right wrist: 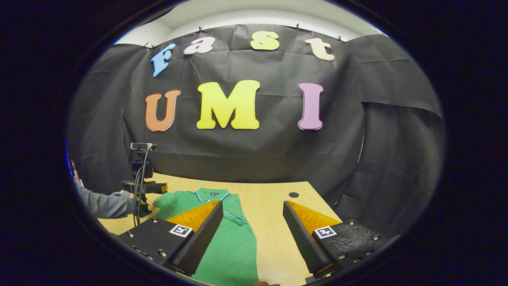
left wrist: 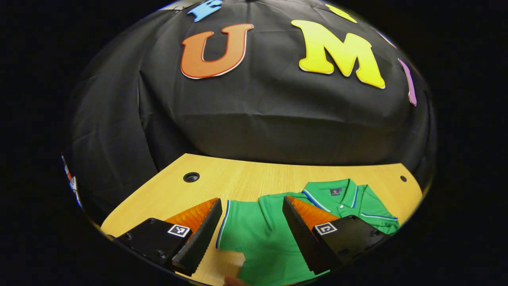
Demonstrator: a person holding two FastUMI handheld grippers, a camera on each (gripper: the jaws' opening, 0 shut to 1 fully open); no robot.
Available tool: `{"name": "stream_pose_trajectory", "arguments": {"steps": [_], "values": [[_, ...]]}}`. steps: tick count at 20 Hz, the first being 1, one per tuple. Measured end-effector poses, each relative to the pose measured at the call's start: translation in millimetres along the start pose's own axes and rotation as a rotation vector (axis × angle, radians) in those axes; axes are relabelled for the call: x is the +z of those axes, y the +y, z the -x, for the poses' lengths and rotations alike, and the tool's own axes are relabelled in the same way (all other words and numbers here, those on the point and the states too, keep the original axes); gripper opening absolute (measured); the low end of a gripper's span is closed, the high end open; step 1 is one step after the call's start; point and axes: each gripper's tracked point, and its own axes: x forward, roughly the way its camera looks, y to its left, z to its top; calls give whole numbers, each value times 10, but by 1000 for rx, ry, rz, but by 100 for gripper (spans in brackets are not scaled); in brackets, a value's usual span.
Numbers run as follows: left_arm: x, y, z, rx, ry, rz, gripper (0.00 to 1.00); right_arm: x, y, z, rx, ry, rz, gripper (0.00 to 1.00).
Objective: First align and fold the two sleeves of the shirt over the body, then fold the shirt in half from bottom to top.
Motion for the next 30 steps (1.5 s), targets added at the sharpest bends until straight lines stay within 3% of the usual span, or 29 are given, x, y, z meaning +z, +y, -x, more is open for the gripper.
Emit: {"name": "stream_pose_trajectory", "arguments": {"steps": [4,7,12,14,20,27,30], "values": [[-181,-103,-167,-26,54,20,97,-59,-147,31,-20,24,2,95],[-201,-37,-245,4,70,71,97,-109,-128,-120,29,46,1,95],[-454,283,-603,101,228,329,99,-128,-189,-412,104,80,23,96],[-558,423,-772,137,265,369,98,-185,-320,-414,95,92,32,95],[-673,543,-1053,171,340,194,98,-369,-671,-394,34,151,-15,95],[-577,466,-947,92,392,126,94,-502,-726,-410,16,199,-27,95],[-548,499,-871,117,398,118,33,-483,-775,-424,2,201,-50,95]]}}
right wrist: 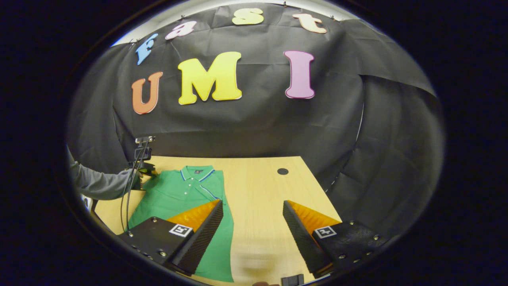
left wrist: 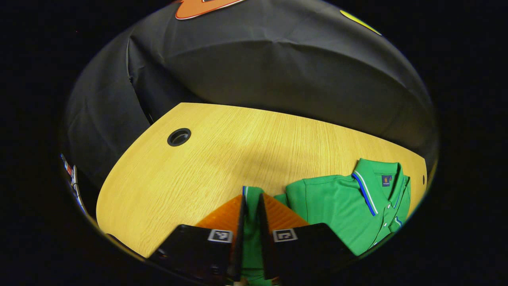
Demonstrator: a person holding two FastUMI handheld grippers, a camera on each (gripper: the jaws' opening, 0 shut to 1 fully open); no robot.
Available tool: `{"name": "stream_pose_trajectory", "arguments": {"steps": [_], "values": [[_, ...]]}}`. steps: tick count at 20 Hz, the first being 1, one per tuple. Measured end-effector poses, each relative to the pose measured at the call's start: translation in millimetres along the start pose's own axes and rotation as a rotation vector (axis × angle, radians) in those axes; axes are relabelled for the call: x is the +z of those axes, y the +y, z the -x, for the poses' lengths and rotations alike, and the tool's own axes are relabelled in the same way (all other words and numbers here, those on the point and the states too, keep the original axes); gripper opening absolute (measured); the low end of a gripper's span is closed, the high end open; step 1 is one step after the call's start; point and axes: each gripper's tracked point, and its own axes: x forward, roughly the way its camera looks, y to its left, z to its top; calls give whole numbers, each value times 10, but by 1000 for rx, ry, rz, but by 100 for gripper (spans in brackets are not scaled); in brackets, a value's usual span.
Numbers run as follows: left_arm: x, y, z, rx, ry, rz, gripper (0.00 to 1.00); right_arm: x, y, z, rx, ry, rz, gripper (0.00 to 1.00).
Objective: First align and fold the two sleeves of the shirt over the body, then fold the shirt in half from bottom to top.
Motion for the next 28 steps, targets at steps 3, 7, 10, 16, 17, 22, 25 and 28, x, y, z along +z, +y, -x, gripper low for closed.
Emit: {"name": "stream_pose_trajectory", "arguments": {"steps": [3,7,10,16,17,22,25,28], "values": [[-21,-121,5,-69,0,75,3,33,-64,24,-14,-10,-7,95],[165,-195,198,-156,-81,141,3,31,-62,41,-16,-8,-8,95],[237,-287,388,-209,-116,127,3,11,-25,34,-6,-9,-7,95],[195,-441,712,-257,-145,80,4,19,-13,45,2,-22,-25,95],[174,-507,779,-270,-147,76,4,16,-14,45,3,-20,-31,95],[71,-1008,1110,-349,-169,14,3,-3,9,83,12,-25,-37,95],[-81,-1298,1233,-391,-156,-14,3,-2,3,106,16,-33,-38,95],[-284,-1491,1258,-411,-125,-26,3,0,-33,119,15,-36,-46,95]]}}
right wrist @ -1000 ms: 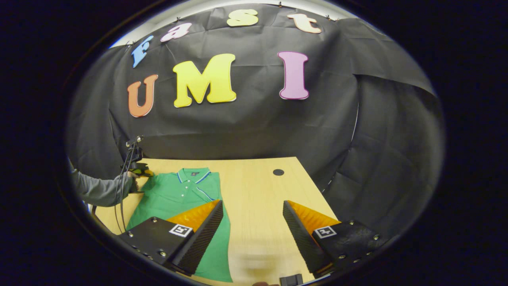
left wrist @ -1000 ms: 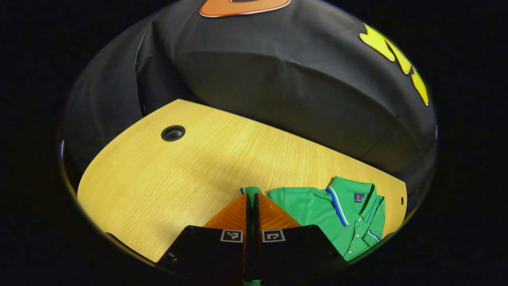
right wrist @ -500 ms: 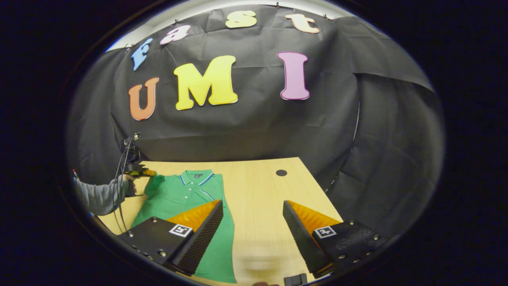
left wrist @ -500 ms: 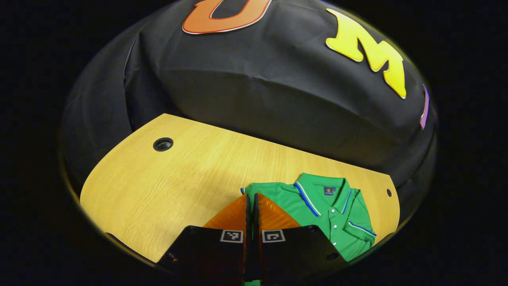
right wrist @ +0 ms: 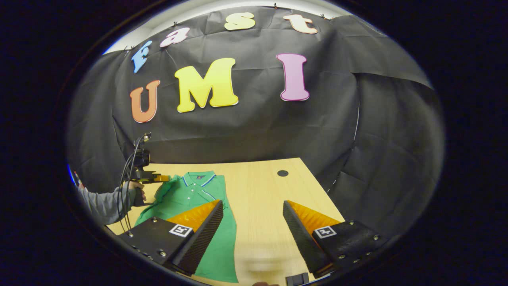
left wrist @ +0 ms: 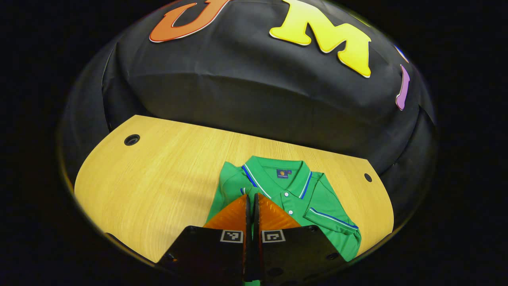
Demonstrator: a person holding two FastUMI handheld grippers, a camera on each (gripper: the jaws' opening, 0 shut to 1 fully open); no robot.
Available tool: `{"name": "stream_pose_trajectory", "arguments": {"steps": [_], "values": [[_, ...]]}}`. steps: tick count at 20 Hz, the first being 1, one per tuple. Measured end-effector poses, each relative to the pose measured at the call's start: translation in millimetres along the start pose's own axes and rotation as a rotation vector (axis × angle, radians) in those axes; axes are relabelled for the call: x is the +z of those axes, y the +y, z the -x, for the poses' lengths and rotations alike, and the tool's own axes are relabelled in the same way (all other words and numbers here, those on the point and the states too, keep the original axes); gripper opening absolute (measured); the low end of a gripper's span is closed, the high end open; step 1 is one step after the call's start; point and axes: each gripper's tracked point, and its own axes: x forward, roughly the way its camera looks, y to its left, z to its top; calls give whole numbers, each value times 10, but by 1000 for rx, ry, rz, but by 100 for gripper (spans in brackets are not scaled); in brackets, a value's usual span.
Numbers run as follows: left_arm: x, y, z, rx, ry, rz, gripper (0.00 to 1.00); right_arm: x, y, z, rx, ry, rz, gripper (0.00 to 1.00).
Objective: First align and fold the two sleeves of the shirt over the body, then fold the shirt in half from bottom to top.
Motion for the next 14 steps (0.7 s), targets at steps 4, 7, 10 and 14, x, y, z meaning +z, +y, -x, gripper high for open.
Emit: {"name": "stream_pose_trajectory", "arguments": {"steps": [4,7,10,14], "values": [[-80,-116,-24,-12,15,-4,3,-2,-53,49,-5,-6,2,95],[-165,-77,-53,10,40,-51,0,-7,-85,59,-8,-6,-9,95],[-163,26,-13,59,28,-104,100,-30,-87,99,-13,-10,-9,95],[-209,7,286,43,-1,-126,100,-116,-47,134,-16,-1,-21,95]]}}
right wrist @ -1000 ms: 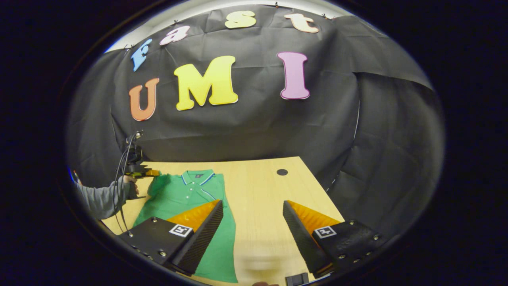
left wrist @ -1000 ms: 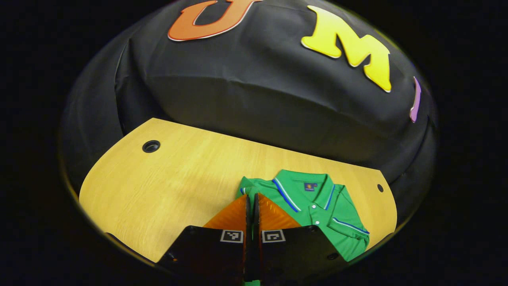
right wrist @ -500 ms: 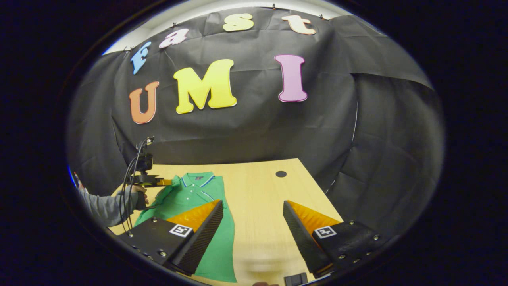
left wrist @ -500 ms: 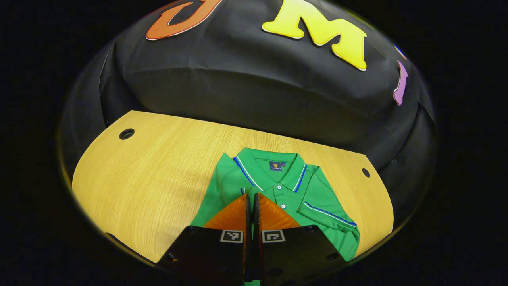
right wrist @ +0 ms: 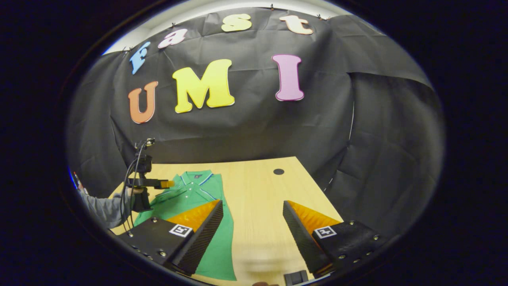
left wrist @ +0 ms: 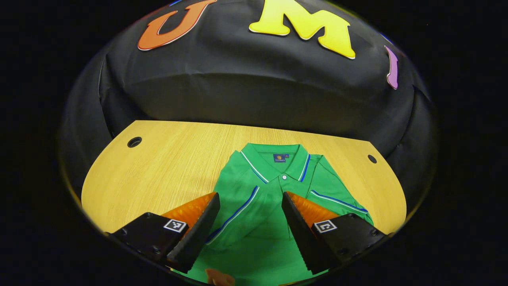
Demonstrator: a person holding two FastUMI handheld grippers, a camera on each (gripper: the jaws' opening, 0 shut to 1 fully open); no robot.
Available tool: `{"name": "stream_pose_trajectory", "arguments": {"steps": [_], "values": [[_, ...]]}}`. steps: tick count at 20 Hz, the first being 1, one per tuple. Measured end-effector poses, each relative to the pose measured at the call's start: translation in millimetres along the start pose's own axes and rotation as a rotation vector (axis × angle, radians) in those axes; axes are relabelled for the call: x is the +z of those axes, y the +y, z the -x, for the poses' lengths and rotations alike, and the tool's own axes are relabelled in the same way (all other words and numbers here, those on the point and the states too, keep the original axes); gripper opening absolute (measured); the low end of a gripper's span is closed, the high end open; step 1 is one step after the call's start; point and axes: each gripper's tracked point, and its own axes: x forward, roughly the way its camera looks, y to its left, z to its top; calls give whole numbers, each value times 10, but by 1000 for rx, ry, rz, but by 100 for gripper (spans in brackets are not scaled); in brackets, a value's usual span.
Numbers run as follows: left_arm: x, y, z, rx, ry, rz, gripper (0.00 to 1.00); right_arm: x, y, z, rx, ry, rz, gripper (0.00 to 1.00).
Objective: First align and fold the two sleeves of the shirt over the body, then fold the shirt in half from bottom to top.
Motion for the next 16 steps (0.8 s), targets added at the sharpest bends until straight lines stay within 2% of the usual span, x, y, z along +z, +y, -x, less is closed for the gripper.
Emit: {"name": "stream_pose_trajectory", "arguments": {"steps": [7,12,16], "values": [[-102,162,1077,6,-117,-94,100,-40,357,8,46,-20,28,95],[-220,136,1811,-27,-174,-88,100,-168,699,92,90,-25,72,95],[-616,127,2253,-24,-142,-56,100,-423,825,187,109,7,112,95]]}}
